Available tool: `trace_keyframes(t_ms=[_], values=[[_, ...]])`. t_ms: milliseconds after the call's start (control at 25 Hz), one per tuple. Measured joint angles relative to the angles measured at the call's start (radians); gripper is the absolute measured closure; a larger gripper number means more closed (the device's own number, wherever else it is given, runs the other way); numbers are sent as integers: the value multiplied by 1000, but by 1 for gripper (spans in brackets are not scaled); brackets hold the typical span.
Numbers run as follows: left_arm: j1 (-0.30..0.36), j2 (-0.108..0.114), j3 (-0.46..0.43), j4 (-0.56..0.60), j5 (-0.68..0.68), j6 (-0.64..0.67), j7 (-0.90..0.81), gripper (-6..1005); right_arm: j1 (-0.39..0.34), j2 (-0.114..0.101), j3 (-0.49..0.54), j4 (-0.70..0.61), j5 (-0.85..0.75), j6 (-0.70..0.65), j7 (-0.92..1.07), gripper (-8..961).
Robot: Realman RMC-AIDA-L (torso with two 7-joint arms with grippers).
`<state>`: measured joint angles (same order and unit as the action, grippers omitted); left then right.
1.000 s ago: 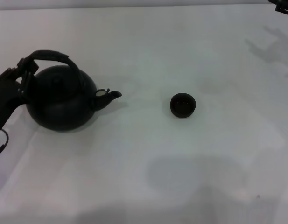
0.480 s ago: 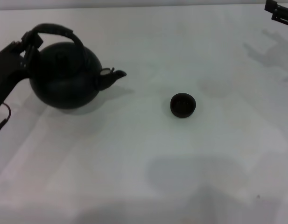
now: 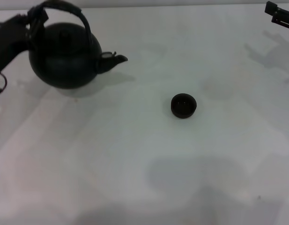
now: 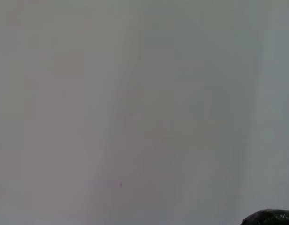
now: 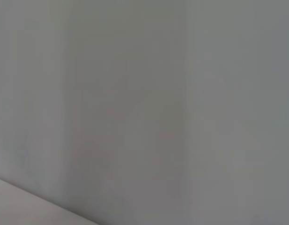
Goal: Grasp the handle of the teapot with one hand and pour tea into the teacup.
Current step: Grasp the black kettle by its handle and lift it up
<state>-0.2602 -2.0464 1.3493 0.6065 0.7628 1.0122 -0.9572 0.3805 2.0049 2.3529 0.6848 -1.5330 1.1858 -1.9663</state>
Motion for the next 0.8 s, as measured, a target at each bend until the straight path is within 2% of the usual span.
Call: trace_keyframes(t_ms=[120,360,600,800], values=[[10,-2,0,104,86,-64,-99,825,0,0,-1,-21,21,0,-23,109],[13,2,-3,235,260,-101,-265,824,0,0,-2,-36,42,1,-41,109],[30,-23,-42,397,544,-133,-478,824,1,0,-1,-33,53,4,-45,109],[39,-27,-35,498,679,-146,-613,826,0,0,-1,-33,83,17,-63,109]])
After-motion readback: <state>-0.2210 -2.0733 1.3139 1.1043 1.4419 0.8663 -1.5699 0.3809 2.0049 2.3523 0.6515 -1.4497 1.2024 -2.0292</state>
